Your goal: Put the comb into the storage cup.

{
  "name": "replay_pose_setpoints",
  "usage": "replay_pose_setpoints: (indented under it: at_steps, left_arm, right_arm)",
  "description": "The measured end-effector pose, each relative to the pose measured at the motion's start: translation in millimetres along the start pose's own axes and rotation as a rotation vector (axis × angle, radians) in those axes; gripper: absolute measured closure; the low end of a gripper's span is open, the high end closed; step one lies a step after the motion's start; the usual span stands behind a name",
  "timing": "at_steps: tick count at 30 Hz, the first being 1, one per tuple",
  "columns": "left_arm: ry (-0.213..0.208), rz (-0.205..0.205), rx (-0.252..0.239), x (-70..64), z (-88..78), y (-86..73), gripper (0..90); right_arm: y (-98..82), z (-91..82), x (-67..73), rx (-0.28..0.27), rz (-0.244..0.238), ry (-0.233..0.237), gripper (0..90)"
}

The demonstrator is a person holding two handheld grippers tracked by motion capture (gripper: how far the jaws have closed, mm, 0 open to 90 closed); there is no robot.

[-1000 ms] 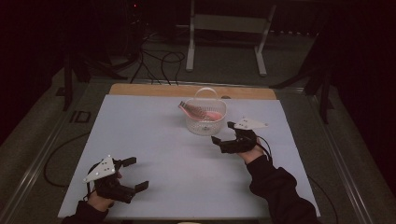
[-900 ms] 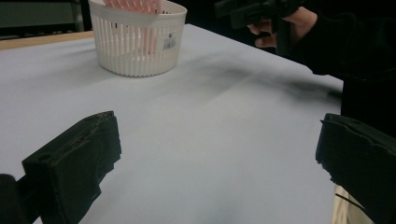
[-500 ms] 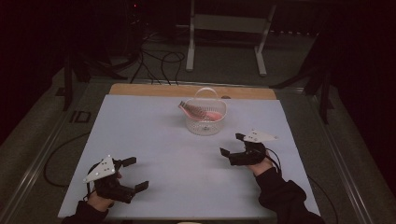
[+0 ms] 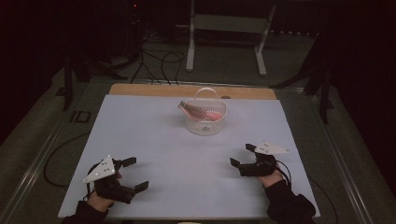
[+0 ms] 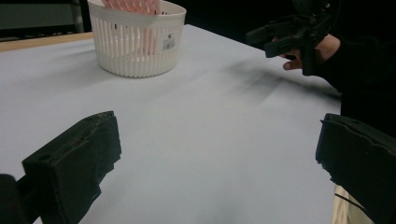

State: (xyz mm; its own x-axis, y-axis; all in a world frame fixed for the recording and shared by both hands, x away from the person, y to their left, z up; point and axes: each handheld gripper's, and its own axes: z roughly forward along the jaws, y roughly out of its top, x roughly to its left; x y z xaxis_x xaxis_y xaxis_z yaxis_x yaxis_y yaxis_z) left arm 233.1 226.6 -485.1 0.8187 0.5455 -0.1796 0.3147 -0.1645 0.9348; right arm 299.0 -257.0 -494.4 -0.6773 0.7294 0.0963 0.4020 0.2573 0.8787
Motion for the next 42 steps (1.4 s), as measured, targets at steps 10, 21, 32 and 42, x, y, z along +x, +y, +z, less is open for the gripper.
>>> replay_pose_setpoints:
  at_steps: [10,21,32,42]
  left_arm:
    - [0.004,-0.001,0.000,0.7,-0.6,-0.6,0.0]
    - [0.005,0.000,0.005,0.8,-0.5,-1.1,0.0]
    - [0.023,-0.007,0.021,4.0,-0.2,-3.8,0.0]
    - [0.087,-0.009,0.040,5.4,-10.1,-6.7,0.0]
  right_arm:
    - [-17.0,-25.1,-2.3,0.011,0.019,-0.036,11.2]
    - [-37.3,-40.8,-7.0,0.032,0.047,-0.061,10.0]
    - [-38.1,-32.1,-10.7,0.017,0.027,-0.072,10.1]
    - [-35.5,-31.5,-7.2,0.014,0.020,-0.072,10.0]
